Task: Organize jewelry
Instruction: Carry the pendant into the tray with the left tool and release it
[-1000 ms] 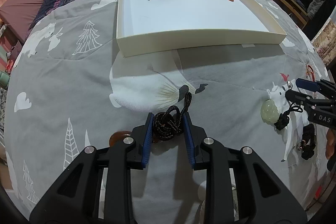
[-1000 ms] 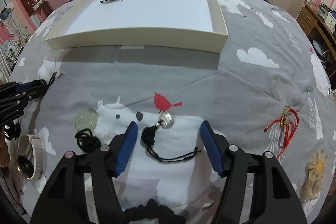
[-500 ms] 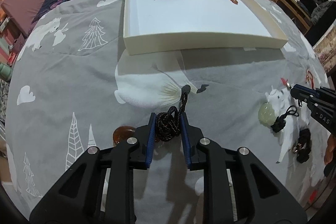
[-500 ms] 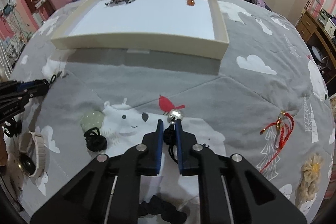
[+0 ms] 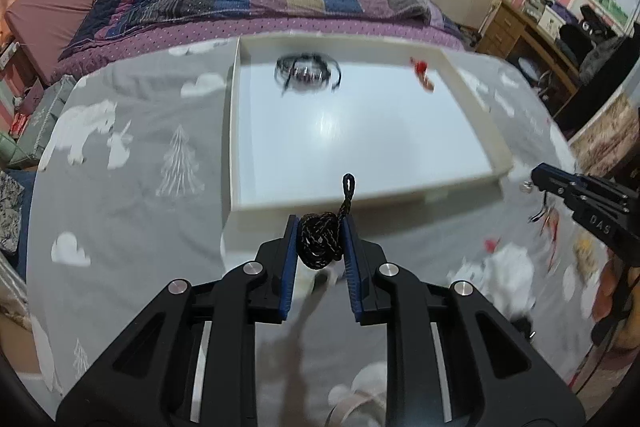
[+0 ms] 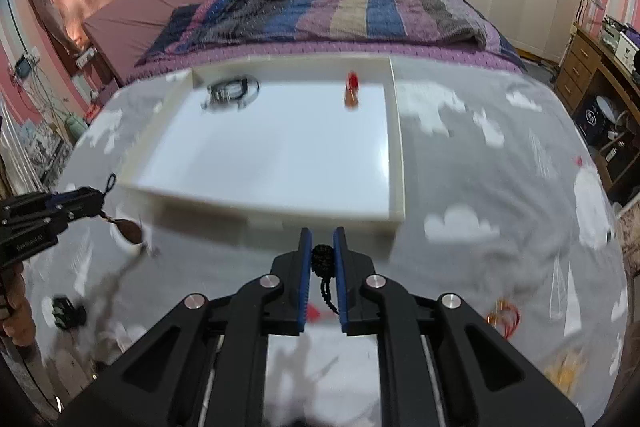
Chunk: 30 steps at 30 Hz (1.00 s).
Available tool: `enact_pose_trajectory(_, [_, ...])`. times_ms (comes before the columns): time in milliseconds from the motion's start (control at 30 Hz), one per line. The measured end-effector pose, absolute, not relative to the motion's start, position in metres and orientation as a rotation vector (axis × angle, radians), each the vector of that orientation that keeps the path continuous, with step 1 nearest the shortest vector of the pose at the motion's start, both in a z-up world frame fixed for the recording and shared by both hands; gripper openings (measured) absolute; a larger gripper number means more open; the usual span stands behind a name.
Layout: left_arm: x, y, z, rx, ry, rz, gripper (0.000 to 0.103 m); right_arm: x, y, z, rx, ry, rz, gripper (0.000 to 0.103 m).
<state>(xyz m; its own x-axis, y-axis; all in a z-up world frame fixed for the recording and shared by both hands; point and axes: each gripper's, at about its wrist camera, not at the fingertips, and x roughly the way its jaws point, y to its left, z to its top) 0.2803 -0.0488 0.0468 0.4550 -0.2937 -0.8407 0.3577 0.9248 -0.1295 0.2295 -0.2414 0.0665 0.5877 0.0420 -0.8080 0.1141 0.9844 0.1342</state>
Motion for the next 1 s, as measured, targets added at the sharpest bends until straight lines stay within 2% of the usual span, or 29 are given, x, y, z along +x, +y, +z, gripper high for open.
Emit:
enact_pose_trajectory(300, [0.352, -0.063, 0.076, 0.042, 1.014, -0.373, 0.02, 0.317, -0.237, 0.083, 0.151, 0.933, -0.048, 0.011])
enact_pose_trajectory(567, [0.426, -0.072, 0.031, 0.055, 1.061, -0.305, 0.02, 0.392, -0.235, 0.05, 0.184, 0.97, -0.049, 0.011])
enact_pose_trajectory(1000, [0.474, -0.088, -0.009, 0.099, 1.062, -0.259, 0.02, 0.457, -0.25, -0.005, 0.145, 0.991, -0.132, 0.011])
